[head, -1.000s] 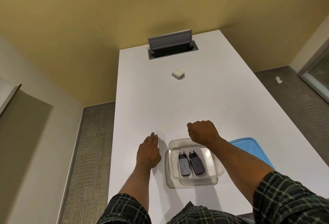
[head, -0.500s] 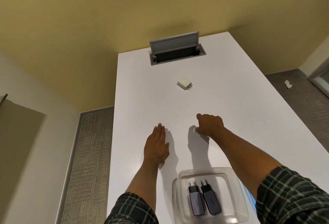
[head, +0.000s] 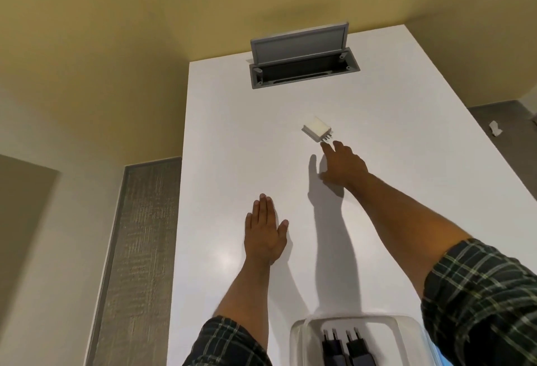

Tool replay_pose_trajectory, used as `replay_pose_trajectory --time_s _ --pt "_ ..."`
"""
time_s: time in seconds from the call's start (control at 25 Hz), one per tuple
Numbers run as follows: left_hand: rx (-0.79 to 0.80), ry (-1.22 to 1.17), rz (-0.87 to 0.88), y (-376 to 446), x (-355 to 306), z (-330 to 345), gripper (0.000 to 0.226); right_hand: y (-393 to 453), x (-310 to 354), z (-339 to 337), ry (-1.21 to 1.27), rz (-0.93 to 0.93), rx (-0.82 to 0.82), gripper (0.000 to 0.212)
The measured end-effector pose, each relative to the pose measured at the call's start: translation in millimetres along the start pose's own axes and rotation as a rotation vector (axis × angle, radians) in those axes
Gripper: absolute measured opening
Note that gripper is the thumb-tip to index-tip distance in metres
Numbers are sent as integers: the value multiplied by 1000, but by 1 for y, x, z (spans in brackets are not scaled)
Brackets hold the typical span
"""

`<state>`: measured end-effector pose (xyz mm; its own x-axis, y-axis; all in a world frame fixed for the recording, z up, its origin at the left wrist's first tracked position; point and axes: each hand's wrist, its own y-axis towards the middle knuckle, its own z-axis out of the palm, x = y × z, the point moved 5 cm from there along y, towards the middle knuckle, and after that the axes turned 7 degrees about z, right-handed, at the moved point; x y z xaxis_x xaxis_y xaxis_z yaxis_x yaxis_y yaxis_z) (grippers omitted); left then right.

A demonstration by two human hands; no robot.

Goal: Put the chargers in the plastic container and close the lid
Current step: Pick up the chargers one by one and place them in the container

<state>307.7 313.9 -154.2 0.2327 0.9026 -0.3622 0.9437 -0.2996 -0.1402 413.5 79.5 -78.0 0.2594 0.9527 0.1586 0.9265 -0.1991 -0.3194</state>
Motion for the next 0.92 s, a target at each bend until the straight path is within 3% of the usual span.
replay_pose_trajectory --time_s 0.24,0.48,0.72,0.92 --pt "-163 47 21 -4 1 4 68 72 16 -9 113 -1 -17 86" --pt "-166 36 -9 -3 2 3 69 111 25 14 154 -3 88 96" --pt "-165 36 -2 -3 2 5 68 91 32 13 75 -83 -162 50" --pt "-134 72 16 -3 6 8 65 45 28 31 -68 -219 -93 56"
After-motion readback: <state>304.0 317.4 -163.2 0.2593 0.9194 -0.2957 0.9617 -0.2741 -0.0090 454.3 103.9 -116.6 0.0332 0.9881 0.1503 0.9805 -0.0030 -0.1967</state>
